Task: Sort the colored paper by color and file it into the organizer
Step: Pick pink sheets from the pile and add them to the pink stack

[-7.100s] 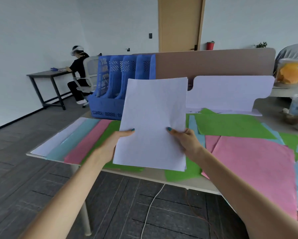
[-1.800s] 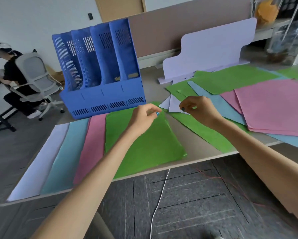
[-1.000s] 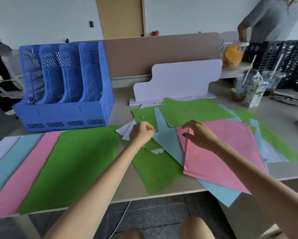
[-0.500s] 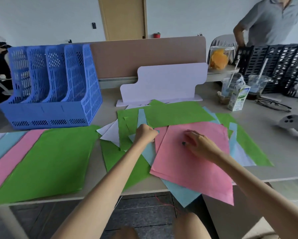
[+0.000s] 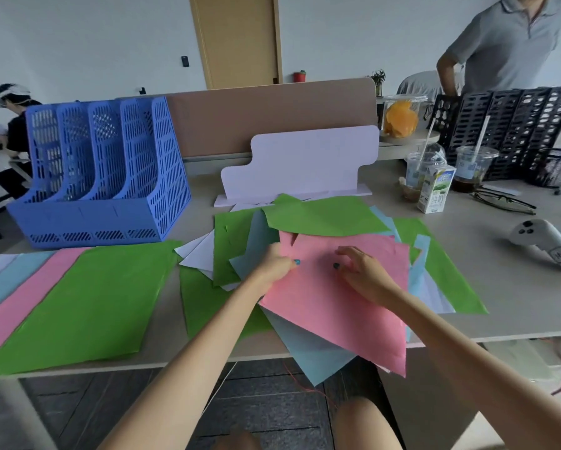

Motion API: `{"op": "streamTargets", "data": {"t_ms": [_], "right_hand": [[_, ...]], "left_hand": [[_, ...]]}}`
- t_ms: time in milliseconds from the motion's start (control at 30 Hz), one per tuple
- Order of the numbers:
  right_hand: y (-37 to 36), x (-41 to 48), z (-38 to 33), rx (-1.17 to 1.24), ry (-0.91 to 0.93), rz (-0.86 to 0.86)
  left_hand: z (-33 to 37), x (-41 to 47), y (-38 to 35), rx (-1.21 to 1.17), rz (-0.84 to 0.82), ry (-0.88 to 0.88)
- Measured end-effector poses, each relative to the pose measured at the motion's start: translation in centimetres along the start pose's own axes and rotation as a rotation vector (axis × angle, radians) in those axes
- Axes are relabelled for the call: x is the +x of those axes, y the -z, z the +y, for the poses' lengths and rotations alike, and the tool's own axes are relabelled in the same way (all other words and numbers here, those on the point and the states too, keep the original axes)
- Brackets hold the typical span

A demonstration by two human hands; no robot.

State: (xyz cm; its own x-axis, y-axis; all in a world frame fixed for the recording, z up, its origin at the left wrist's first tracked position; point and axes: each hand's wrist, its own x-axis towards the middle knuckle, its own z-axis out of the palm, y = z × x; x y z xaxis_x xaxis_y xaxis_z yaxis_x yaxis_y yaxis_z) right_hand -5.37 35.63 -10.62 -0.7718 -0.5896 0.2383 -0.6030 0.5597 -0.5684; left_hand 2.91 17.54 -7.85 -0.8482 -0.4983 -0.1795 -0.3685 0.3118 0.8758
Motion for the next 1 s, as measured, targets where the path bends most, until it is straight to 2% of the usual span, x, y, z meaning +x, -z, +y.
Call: {"op": "streamTargets", "data": {"t_ms": [100, 267, 400, 567, 733, 800, 900, 1000], "right_hand": [[1.1, -0.1, 0.9, 0.023, -0.088, 0.136], [2.4, -0.5, 2.4, -0.011, -0.285, 0.303], [2.4, -0.2, 2.1, 0.089, -0.346, 0.316], [2.0, 0.5, 1.4, 0.411, -0.488, 0.294], [2.5, 1.1, 0.0, 0.969, -0.632, 0.127], [2.7, 1.1, -0.8, 1.059, -0.619, 0.11], [2.4, 1.1, -1.4, 1.013, -0.557, 0.117], [2.1, 1.2, -1.1, 0.772, -0.536, 0.154]], "left_hand": [[-0.1, -0.3, 1.1, 0.081, 0.057, -0.052], [-1.4, 0.4, 3.3, 0.16, 0.211, 0.033], [-2.0, 0.3, 3.7, 0.124, 0.264, 0.017], [-2.6, -0.2, 3.7, -0.051, 0.302, -0.034], [-2.7, -0.5, 3.8, -0.115, 0.342, -0.078], [-2.8, -0.6, 3.7, -0.121, 0.334, -0.105], [-2.8, -0.7, 3.6, -0.112, 0.326, -0.135], [-2.7, -0.8, 3.8, -0.073, 0.354, -0.134]]}}
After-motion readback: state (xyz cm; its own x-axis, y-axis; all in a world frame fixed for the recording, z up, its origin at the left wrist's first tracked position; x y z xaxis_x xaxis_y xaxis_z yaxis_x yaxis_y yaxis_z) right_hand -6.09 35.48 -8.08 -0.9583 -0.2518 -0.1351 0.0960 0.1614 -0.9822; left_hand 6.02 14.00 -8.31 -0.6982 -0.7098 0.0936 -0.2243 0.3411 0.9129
